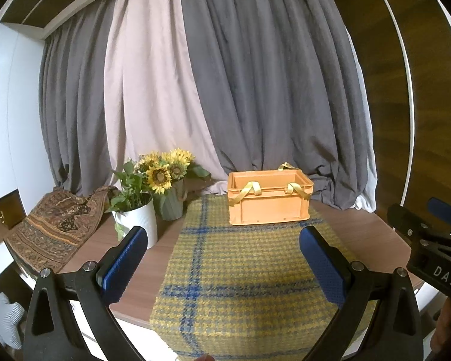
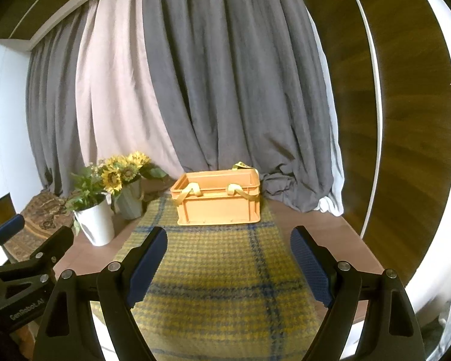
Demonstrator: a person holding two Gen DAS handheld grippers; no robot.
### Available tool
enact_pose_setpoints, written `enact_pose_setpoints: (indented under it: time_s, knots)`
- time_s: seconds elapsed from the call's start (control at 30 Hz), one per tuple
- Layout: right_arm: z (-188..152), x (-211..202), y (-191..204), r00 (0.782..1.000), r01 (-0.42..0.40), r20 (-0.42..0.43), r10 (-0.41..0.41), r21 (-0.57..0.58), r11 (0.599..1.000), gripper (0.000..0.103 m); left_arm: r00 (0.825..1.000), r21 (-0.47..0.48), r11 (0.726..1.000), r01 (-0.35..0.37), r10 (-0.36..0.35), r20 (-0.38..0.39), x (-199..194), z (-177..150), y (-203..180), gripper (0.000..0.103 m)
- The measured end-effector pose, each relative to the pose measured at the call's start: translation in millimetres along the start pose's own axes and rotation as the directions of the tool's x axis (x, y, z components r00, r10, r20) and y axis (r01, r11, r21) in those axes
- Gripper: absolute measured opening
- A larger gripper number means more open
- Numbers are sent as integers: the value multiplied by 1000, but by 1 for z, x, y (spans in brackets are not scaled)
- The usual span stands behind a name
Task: Organize soft objects
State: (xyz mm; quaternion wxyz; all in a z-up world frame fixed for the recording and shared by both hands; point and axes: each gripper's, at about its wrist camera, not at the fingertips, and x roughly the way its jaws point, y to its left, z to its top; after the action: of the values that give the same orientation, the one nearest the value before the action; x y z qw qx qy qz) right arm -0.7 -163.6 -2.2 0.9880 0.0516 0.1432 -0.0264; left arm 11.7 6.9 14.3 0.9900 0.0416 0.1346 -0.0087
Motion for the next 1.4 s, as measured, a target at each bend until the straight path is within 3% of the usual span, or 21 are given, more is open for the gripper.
enact_pose_setpoints:
  time_s: [1.4]
  knots:
    - [0,-12,-9,1000,11,5,-11,6,1000,85,999,4,999,43,-43,28,-10,2,-3,103]
